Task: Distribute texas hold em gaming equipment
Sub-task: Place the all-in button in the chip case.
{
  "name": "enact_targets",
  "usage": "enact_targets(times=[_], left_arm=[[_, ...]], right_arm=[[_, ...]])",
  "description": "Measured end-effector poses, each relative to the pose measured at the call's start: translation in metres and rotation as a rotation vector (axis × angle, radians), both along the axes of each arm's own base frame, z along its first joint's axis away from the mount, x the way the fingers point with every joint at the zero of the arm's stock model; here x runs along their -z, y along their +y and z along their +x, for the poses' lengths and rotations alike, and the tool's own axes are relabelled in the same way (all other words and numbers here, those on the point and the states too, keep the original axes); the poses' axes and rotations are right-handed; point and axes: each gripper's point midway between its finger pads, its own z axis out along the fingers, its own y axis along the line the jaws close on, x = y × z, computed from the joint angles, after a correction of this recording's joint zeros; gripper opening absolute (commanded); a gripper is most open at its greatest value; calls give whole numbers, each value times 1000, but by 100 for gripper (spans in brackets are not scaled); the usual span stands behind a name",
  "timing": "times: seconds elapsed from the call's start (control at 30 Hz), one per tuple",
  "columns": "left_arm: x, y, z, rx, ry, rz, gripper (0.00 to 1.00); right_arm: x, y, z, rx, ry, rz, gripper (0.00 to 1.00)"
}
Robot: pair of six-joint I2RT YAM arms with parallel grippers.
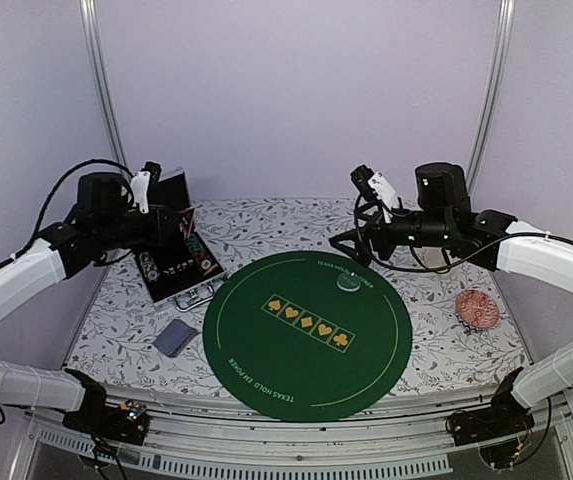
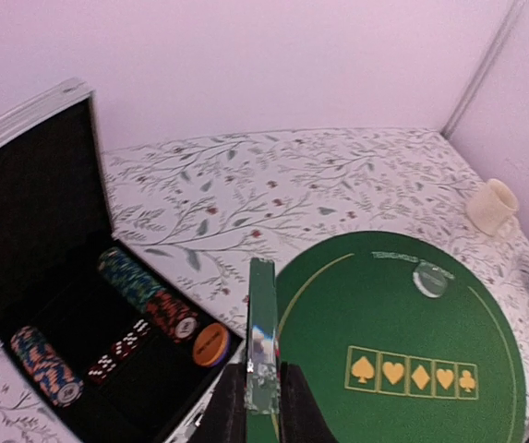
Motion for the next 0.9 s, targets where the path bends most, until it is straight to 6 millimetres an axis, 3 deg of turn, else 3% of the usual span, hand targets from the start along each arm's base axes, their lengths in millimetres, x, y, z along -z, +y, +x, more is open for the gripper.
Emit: enact_targets(times=[0.1, 0.17, 0.3, 0.37, 0.6, 0.9], left_arm=[[26, 40, 21, -162, 98, 28, 0], [53, 78, 33, -285, 181, 29, 0], [111, 127, 30, -452, 326, 37, 0], [138, 134, 22, -479, 398, 42, 0], [193, 140, 17, -505, 531, 23, 0], [207, 145, 22, -538, 550, -22, 0]], right_arm=[[5, -1, -1, 0, 9, -8, 99], [6, -1, -1, 0, 9, -7, 99], [6, -1, -1, 1, 10, -8, 99], [6, -1, 0, 1, 11, -9, 99], [15, 1, 2, 5, 27, -24, 99], [20, 1, 3, 5, 39, -34, 99]])
